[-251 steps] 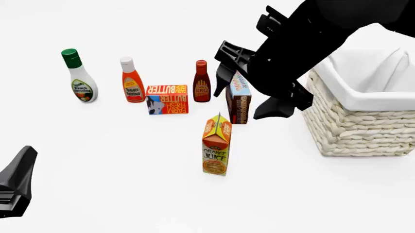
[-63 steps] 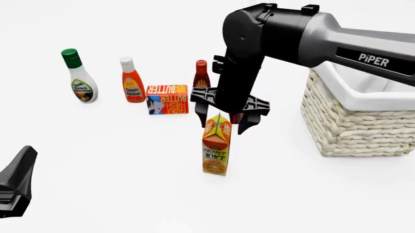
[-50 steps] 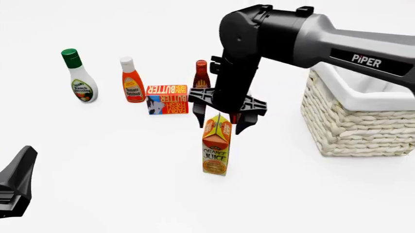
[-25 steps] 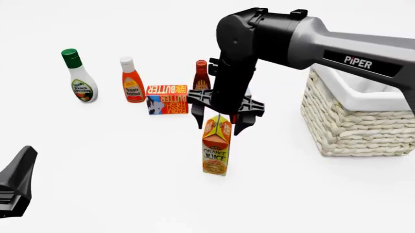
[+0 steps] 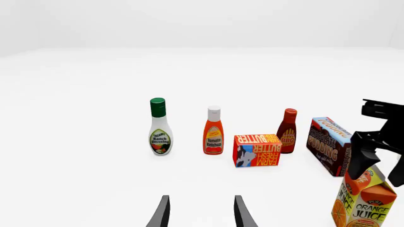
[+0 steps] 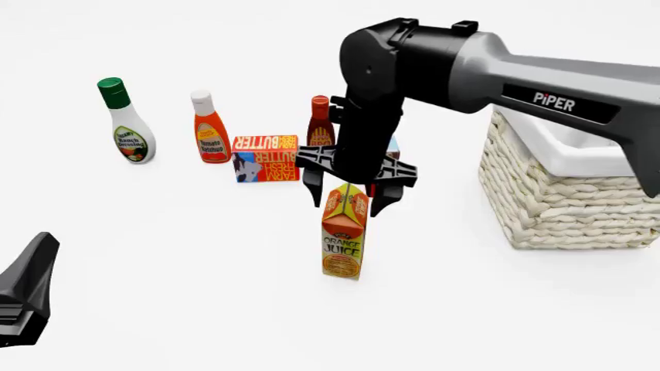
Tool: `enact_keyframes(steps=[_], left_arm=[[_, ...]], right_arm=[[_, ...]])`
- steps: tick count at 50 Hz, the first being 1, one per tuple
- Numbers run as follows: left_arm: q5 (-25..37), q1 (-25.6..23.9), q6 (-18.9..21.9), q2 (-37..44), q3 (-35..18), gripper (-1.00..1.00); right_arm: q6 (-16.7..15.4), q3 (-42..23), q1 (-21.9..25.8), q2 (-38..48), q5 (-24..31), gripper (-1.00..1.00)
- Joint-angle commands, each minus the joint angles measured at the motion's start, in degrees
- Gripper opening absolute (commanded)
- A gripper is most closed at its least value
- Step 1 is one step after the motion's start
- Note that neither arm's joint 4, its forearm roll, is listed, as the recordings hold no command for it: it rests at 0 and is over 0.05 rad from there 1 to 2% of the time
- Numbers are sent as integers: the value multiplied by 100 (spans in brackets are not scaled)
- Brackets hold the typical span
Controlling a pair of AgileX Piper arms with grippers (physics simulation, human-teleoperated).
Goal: Pick the orange juice and place it in the basket.
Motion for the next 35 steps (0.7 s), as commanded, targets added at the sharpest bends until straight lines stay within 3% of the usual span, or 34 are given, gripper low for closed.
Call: enact_keyframes(steps=[1,27,35], left_arm=[[-13,45,0,5,8,100],[-14,43,1,5,8,100],[-13,45,0,6,8,100]], right_arm=[[-19,-21,-29,92,-2,100],[-71,118,-107,205,-138,100],[79,296,37,164,-320,100]])
